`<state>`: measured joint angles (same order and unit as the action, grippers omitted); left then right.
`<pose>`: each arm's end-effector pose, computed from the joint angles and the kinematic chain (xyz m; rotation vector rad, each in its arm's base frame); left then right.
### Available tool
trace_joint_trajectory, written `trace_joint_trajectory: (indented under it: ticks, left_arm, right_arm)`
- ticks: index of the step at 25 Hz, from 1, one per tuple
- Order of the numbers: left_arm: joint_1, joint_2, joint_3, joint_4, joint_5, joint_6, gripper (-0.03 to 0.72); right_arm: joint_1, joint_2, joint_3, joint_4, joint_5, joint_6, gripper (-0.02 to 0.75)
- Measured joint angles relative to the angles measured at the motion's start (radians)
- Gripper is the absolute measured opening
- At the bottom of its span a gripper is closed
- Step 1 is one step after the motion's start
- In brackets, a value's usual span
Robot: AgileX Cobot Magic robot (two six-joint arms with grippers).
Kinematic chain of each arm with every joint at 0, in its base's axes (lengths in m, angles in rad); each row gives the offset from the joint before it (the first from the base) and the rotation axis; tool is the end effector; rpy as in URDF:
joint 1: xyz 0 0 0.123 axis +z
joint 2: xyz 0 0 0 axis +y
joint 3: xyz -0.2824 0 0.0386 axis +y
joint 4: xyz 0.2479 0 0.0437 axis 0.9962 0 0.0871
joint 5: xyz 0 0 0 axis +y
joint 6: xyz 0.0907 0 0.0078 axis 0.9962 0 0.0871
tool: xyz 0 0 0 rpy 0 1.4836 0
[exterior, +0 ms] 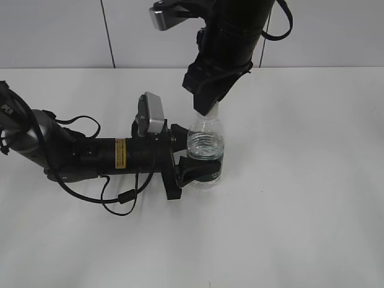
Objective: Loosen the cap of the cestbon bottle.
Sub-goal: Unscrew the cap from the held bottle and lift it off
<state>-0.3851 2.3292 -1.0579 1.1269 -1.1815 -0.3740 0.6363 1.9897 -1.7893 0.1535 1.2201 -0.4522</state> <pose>0.3270 -0.2146 0.0590 1.2107 1.4550 -1.0090 0.3326 0.2620 0.2712 -1.4616 2.5150 0.2502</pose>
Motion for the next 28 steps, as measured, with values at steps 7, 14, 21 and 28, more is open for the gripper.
trace_joint_trajectory:
  ticks: [7,14,21,28]
  left_arm:
    - [0.0,0.0,0.0,0.001,0.0,0.0,0.413]
    - [0.0,0.0,0.0,0.001,0.0,0.0,0.413]
    - [0.001,0.0,0.0,0.003,0.0,0.0,0.413]
    - [0.001,0.0,0.0,0.003,0.0,0.0,0.413]
  right_arm:
    - [0.0,0.0,-0.002,-0.006,0.001,0.0,0.314]
    - [0.0,0.004,-0.004,-0.002,0.001,0.0,0.314]
    - [0.0,0.006,-0.006,0.002,0.001,0.0,0.314]
    - [0.0,0.007,-0.009,0.029,0.002,0.0,0.413]
